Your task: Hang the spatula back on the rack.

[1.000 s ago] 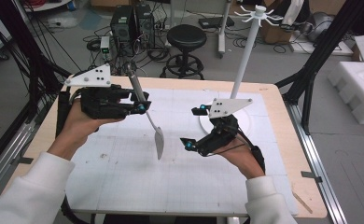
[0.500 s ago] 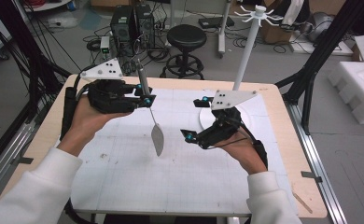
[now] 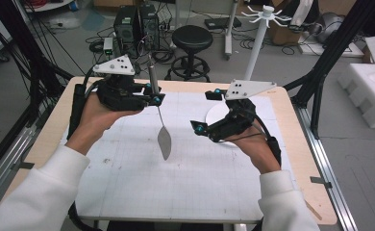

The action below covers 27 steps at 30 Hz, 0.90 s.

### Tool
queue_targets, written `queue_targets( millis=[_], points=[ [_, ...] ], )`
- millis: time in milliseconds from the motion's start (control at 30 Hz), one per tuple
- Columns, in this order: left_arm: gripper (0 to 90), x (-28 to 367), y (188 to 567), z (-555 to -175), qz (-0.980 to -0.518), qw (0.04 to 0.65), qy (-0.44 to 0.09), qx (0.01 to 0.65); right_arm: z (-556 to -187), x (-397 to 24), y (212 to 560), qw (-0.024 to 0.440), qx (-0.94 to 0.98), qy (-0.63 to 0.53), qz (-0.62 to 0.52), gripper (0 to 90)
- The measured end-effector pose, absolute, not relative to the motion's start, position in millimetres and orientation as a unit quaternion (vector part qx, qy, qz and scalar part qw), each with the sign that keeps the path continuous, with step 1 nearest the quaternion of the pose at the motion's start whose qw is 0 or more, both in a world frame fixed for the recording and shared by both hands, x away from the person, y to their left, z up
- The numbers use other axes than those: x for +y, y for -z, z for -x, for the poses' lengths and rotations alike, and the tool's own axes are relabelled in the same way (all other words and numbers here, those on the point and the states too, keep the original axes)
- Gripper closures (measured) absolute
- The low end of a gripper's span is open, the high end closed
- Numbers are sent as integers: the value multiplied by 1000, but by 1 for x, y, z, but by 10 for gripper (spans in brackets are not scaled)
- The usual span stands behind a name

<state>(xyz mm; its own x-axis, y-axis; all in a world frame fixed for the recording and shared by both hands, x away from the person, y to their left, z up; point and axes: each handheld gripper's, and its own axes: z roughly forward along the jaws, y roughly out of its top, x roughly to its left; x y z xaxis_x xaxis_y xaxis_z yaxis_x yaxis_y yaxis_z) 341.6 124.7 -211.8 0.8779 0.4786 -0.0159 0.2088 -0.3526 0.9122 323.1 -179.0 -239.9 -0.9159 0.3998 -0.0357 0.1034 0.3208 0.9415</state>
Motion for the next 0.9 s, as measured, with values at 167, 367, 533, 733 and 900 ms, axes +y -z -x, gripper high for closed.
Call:
queue_targets(
  millis=[167,367,533,733,900],
  points=[
    [689,122,211,-343,-817,523,-124,209,-327,-176,232,132,809,-553,-151,3],
    [689,120,210,-344,-820,518,-122,209,-332,-171,224,124,826,-529,-146,3],
    [689,118,212,-346,-822,514,-121,211,-335,-168,218,123,829,-525,-146,3],
    [689,115,214,-357,-824,510,-119,217,-344,-164,208,126,831,-521,-149,3],
    [689,114,216,-368,-826,509,-116,214,-352,-159,200,131,832,-517,-149,3]
  ],
)
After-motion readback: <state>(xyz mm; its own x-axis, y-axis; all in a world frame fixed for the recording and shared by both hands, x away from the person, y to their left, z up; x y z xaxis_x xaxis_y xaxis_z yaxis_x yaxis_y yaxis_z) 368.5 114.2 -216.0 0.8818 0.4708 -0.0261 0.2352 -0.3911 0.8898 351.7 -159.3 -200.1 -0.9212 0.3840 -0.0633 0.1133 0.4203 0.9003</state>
